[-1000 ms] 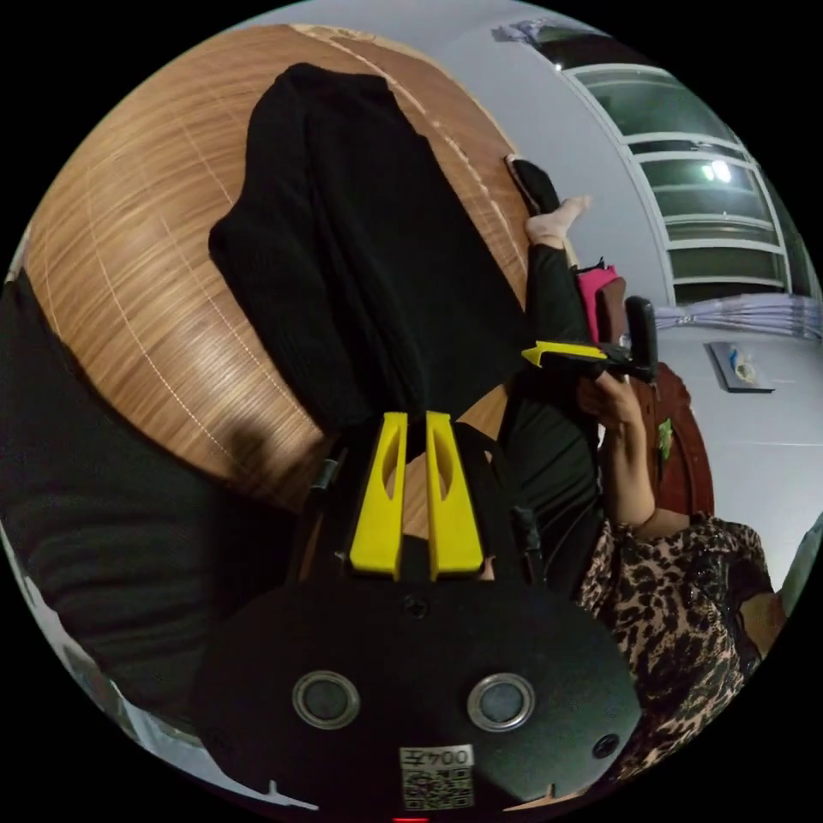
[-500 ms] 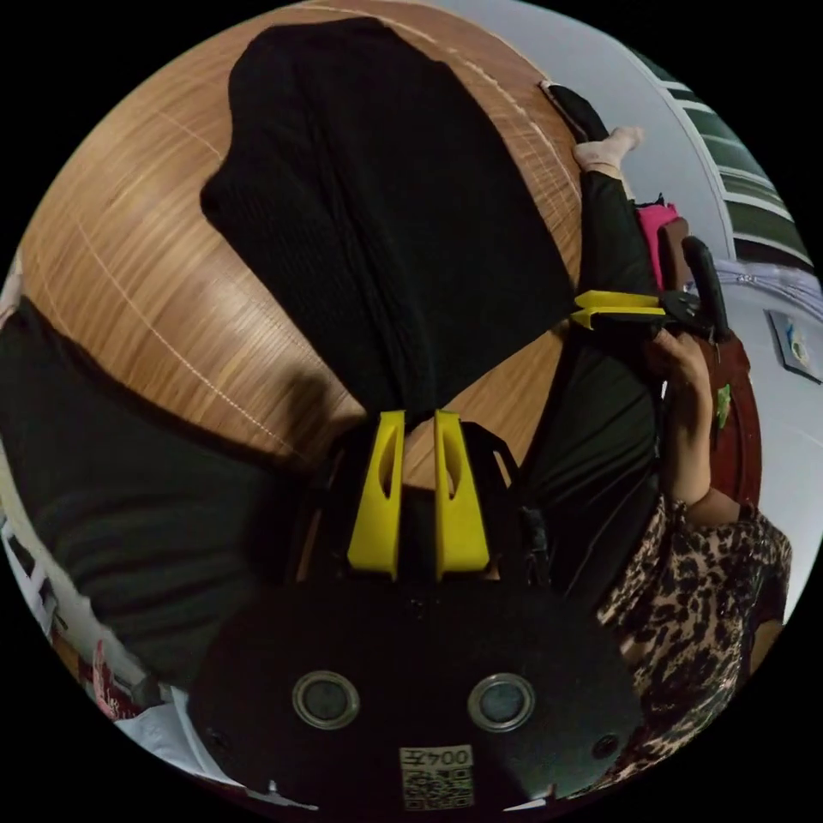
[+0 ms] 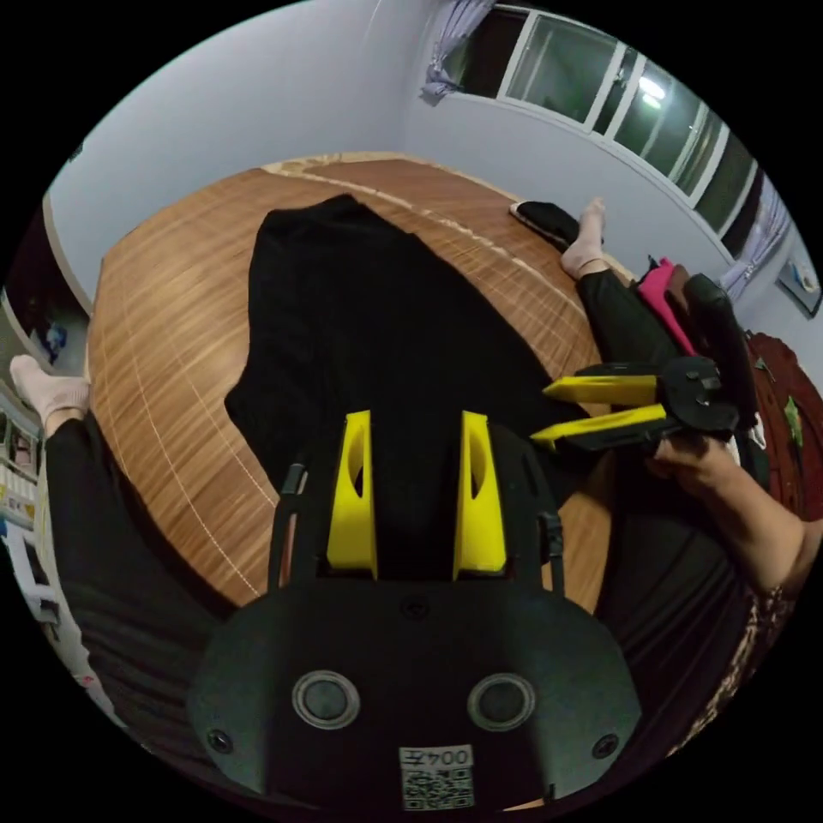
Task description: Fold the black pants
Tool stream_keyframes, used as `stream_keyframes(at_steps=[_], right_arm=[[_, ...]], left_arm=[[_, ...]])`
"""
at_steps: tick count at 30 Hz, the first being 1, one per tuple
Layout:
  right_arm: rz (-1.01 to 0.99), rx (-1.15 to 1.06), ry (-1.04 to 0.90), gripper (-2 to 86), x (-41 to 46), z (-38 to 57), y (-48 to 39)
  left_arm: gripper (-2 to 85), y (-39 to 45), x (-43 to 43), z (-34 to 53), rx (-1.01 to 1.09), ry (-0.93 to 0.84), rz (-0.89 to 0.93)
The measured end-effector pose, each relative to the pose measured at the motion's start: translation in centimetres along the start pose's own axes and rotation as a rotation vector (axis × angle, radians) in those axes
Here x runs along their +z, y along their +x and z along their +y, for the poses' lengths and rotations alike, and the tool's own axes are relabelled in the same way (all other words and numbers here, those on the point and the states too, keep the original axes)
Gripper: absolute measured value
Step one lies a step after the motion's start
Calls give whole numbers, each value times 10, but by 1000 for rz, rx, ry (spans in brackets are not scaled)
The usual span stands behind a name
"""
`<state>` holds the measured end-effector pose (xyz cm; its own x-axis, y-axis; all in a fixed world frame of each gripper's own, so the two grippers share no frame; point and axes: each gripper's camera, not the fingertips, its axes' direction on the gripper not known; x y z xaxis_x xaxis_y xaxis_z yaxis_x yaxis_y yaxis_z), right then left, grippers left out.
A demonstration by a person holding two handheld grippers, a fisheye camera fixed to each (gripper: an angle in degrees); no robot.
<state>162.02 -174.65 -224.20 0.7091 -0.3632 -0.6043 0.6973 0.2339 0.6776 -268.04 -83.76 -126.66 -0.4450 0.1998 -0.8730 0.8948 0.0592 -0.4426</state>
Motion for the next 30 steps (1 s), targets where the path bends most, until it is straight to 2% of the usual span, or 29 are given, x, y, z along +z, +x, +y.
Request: stream_keyframes(at_steps=[1,4,11,18,22,24,30], right_arm=[[22,-15,59,137,2,7,-3],[32,-19,93,135,5,13,-5],[41,-6,151,122,6,18,-5],[-166,137,305,121,-7,16,39],[-222,79,314,120,-10,-21,60],[-169,15,322,126,-9,-41,59],[-51,-60,184,129,49,-80,59]], left_arm=[[135,-1,13,7,5,-32,9],[111,8,11,33,50,87,-108],[100,12,7,46,53,99,-98],[100,13,6,51,61,99,-107],[100,8,6,53,62,100,-106],[99,5,6,53,62,100,-107],[100,-8,6,50,59,101,-107]])
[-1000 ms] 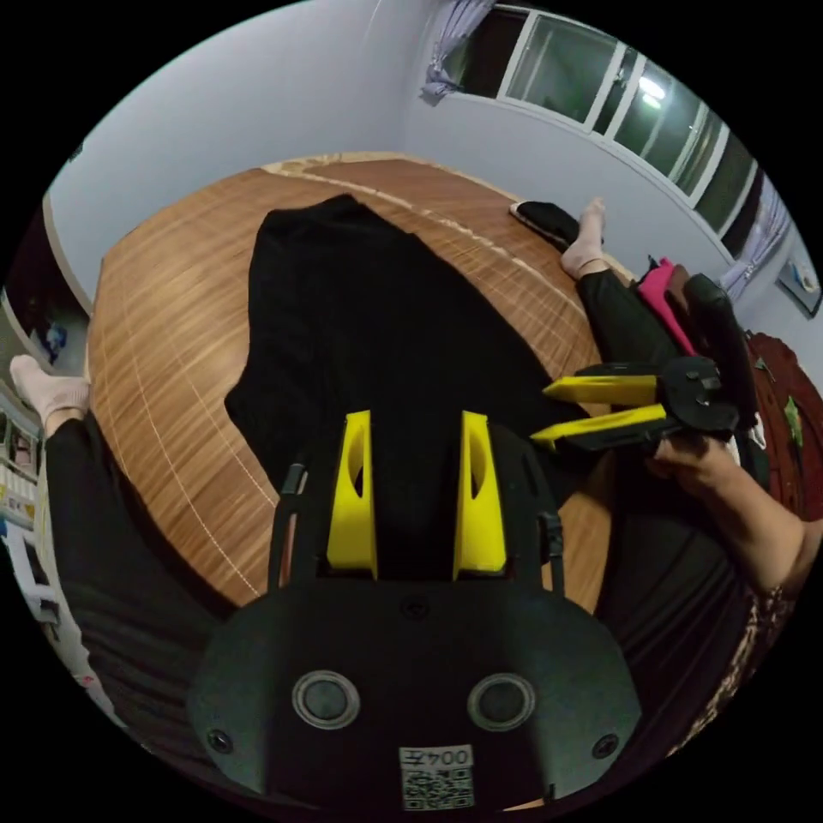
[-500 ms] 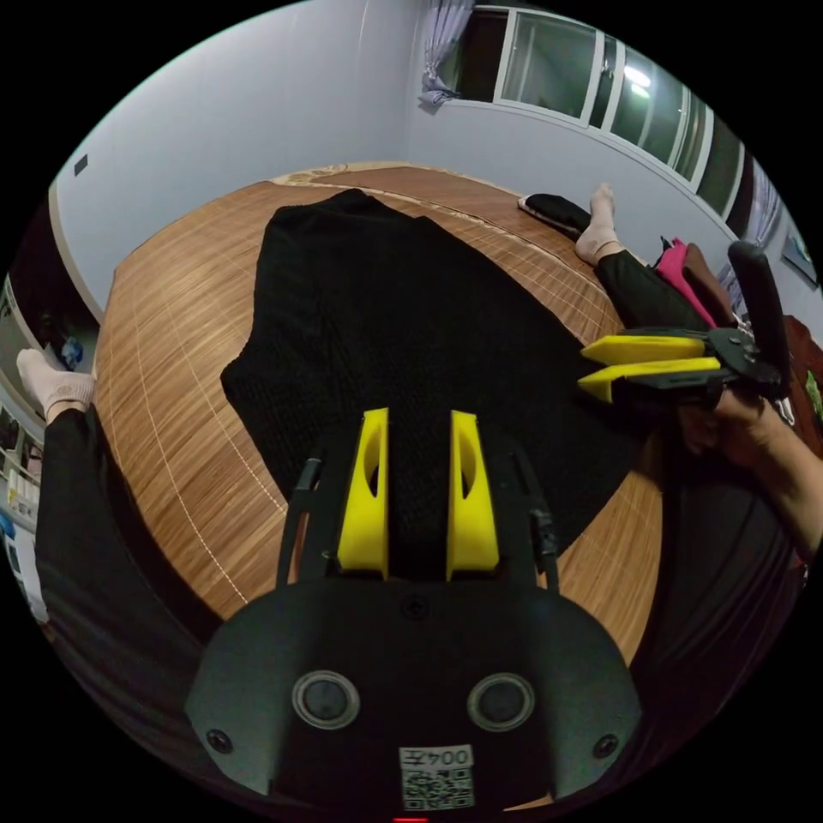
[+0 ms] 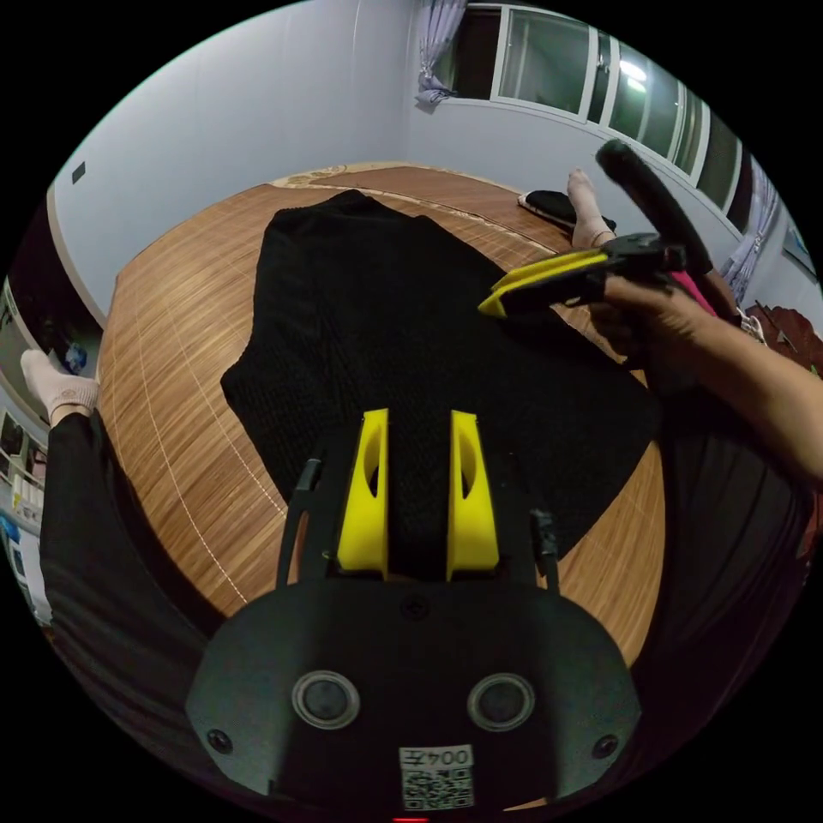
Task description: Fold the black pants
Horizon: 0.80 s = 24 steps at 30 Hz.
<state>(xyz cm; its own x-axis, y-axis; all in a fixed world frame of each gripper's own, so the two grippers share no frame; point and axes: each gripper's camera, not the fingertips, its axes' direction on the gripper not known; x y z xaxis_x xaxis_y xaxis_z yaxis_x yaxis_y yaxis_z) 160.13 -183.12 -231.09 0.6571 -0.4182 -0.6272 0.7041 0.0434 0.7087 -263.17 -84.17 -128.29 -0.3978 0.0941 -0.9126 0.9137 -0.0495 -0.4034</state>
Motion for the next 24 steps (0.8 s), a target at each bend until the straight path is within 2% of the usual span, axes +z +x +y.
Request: stream_keyframes(at_steps=[1,5,7,9,13,19,22,24], right_arm=[[25,-14,71,125,4,6,0],[36,-1,108,113,14,6,8],[22,19,120,106,19,5,18],[8,34,125,99,23,3,25],[-12,80,131,78,33,-2,44],[-17,87,135,75,49,-10,63],[-12,85,136,69,57,-14,72],[-12,90,135,66,61,-16,79]], left_arm=[[101,-5,0,-1,-8,-1,14],[107,-40,-8,-8,-136,-10,128],[115,-75,-31,-8,-273,120,125],[118,-105,-40,-9,-354,164,79],[120,-172,-22,-18,-483,83,72],[77,-203,10,-22,-519,26,119],[59,-209,18,-20,-486,-17,21],[58,-230,22,-10,-575,38,132]])
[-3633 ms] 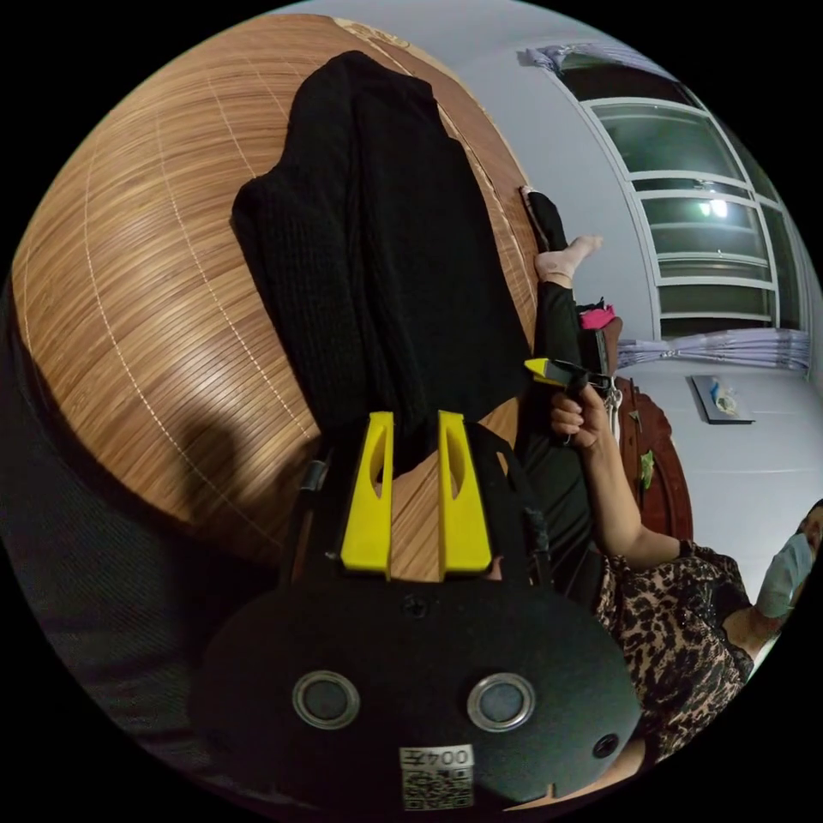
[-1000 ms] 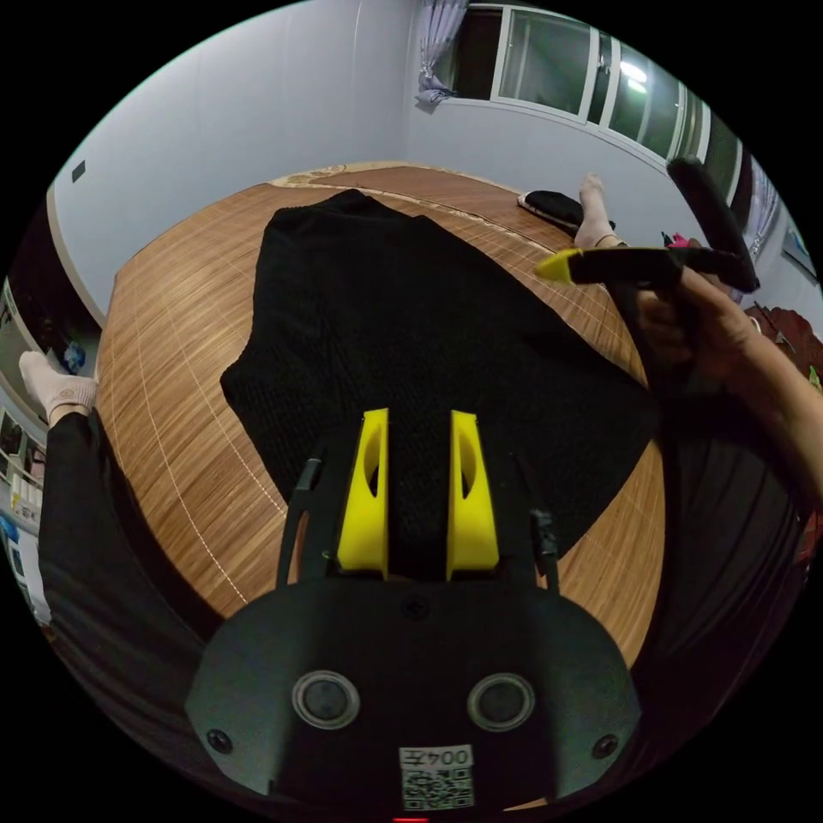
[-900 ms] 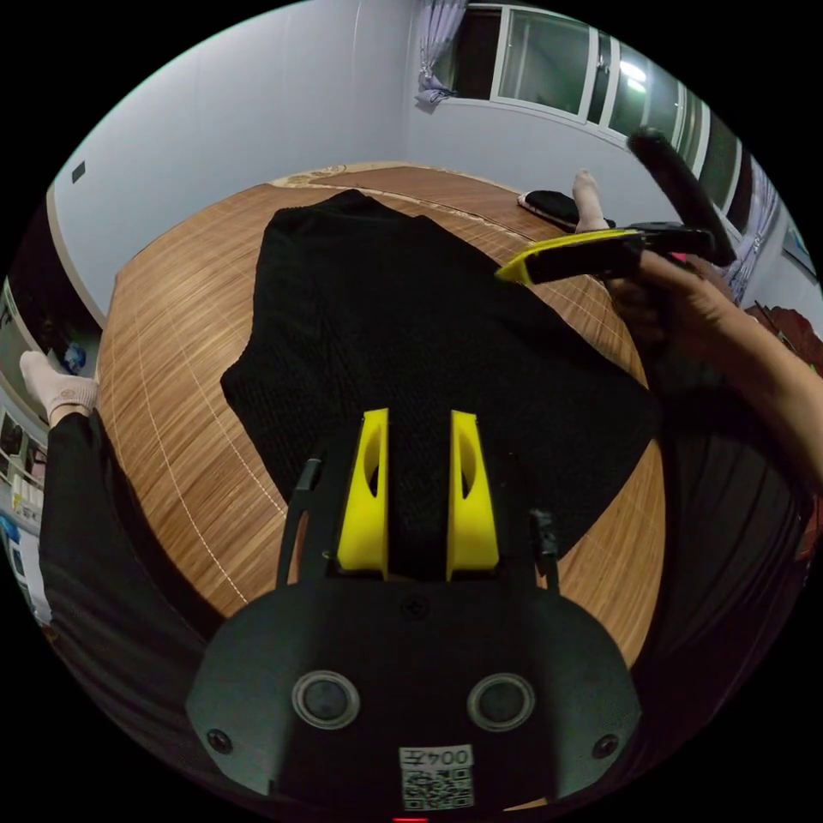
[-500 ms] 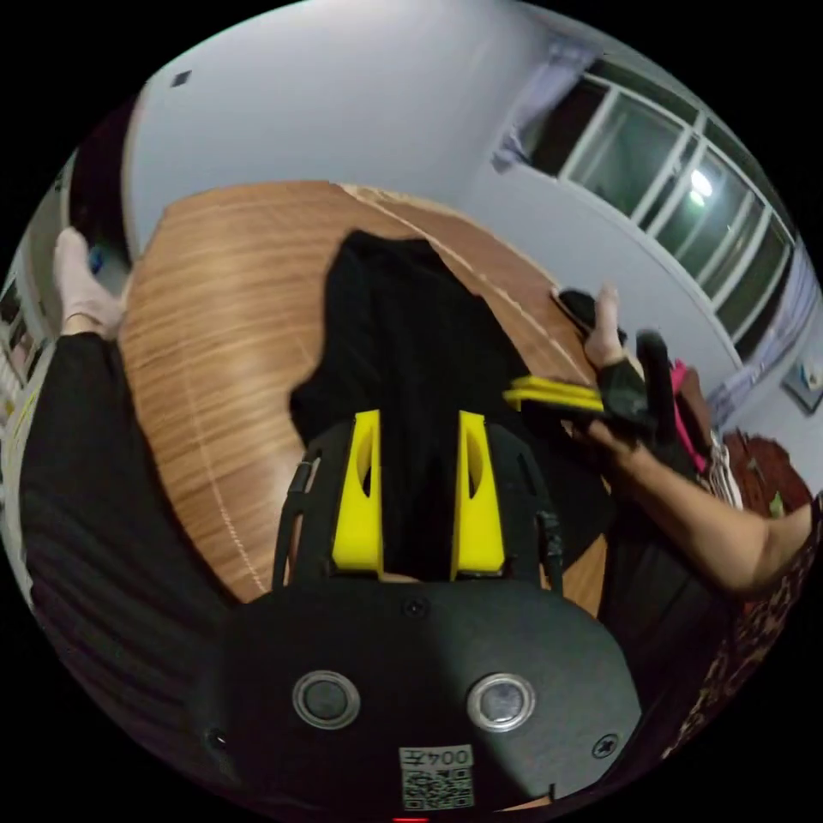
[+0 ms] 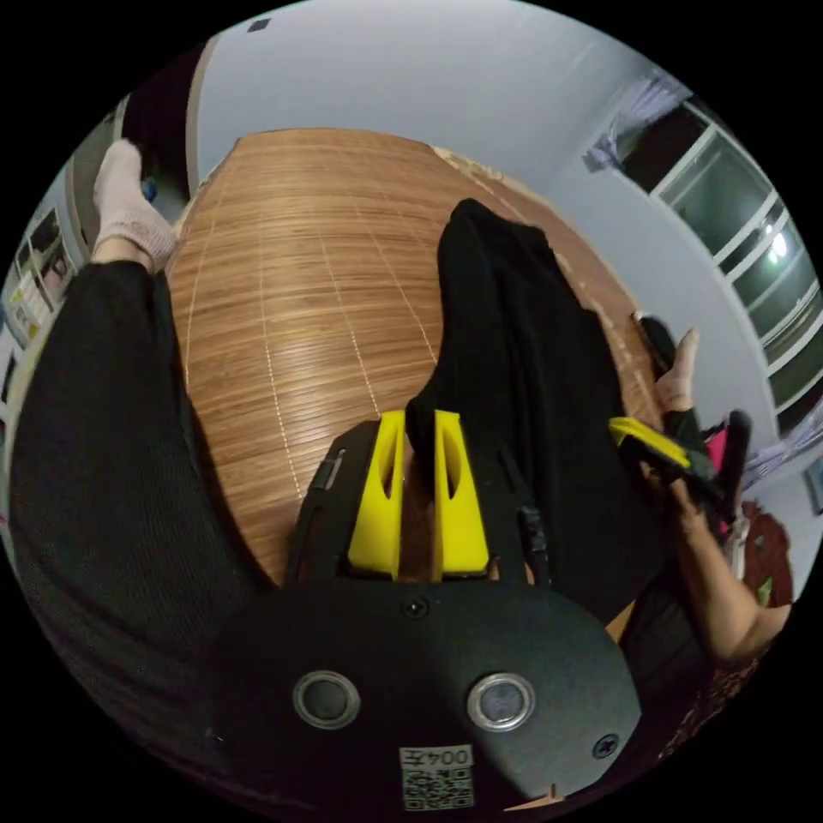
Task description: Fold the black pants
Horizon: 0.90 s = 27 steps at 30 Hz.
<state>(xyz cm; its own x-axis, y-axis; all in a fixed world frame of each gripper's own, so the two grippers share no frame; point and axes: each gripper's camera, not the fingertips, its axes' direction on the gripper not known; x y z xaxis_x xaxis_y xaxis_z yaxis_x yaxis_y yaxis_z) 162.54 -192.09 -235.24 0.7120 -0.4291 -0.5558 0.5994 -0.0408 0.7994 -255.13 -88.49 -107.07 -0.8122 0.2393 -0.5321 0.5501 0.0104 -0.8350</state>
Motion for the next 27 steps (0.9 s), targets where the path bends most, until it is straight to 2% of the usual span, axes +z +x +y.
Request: stream_keyframes(at_steps=[2,5,7,9,13,17,19,23,27], right_arm=[[-8,6,2,65,5,-2,8],[-22,15,6,64,12,-6,21],[-21,19,6,63,18,-9,30],[-18,23,6,63,23,-11,37],[-34,38,9,58,33,-16,56],[-71,62,16,52,40,-19,76],[-99,75,21,54,44,-21,89],[-212,130,39,67,45,-25,115],[-343,195,151,80,31,-51,155]], left_arm=[[63,-9,0,-7,-38,-11,37],[76,0,-25,-13,2,86,-17],[81,18,-43,-23,78,171,68],[89,38,-41,-36,136,183,123],[115,77,8,-68,249,108,178],[120,80,68,-81,297,-21,103],[102,68,75,-82,277,-4,86],[92,45,78,-87,230,4,202],[84,35,82,-91,215,21,220]])
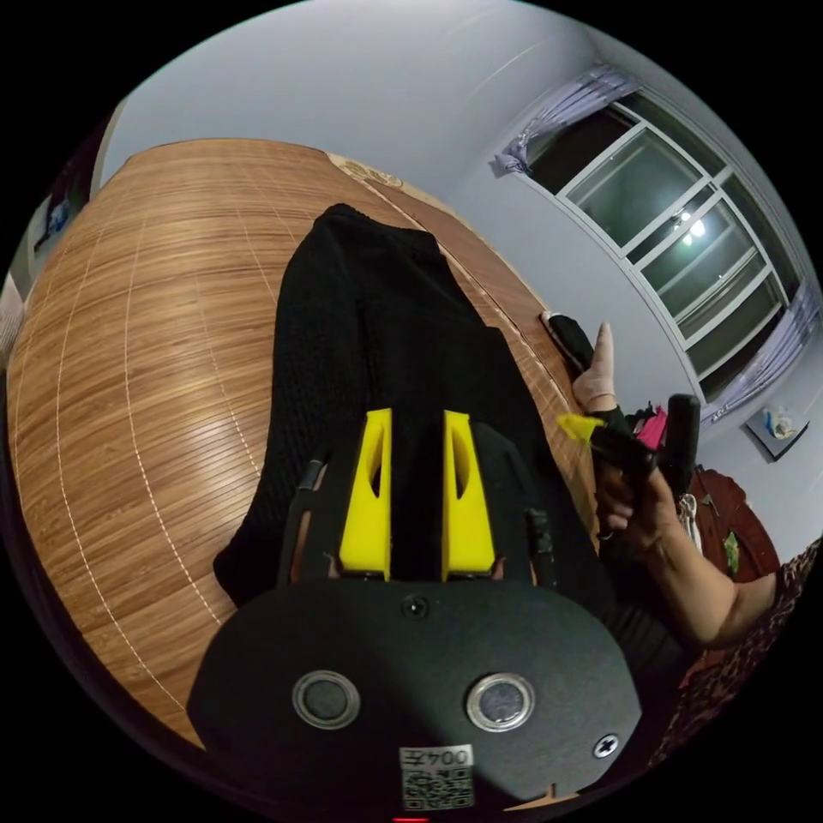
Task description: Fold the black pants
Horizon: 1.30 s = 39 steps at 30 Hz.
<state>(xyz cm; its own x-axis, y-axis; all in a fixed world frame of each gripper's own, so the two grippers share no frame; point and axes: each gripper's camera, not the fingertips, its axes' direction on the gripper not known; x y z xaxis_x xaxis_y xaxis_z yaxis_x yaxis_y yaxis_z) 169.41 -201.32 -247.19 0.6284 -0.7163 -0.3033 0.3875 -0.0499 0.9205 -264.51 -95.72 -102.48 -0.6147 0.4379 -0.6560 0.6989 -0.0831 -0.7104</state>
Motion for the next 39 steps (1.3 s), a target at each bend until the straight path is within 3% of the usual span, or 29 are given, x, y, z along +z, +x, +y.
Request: stream_keyframes(at_steps=[8,16,24,33,39], right_arm=[[35,35,54,110,33,-122,64],[129,7,-30,132,92,-199,96],[174,-13,-82,53,97,-217,111],[130,56,-116,106,79,-214,126],[-2,-3,-113,93,12,-134,63]], left_arm=[[76,-13,2,-4,-8,19,16],[72,-22,5,-8,-10,28,31],[60,-22,7,-12,-13,32,24],[21,-21,12,-17,-34,24,14],[12,-15,14,-20,-48,19,7]])
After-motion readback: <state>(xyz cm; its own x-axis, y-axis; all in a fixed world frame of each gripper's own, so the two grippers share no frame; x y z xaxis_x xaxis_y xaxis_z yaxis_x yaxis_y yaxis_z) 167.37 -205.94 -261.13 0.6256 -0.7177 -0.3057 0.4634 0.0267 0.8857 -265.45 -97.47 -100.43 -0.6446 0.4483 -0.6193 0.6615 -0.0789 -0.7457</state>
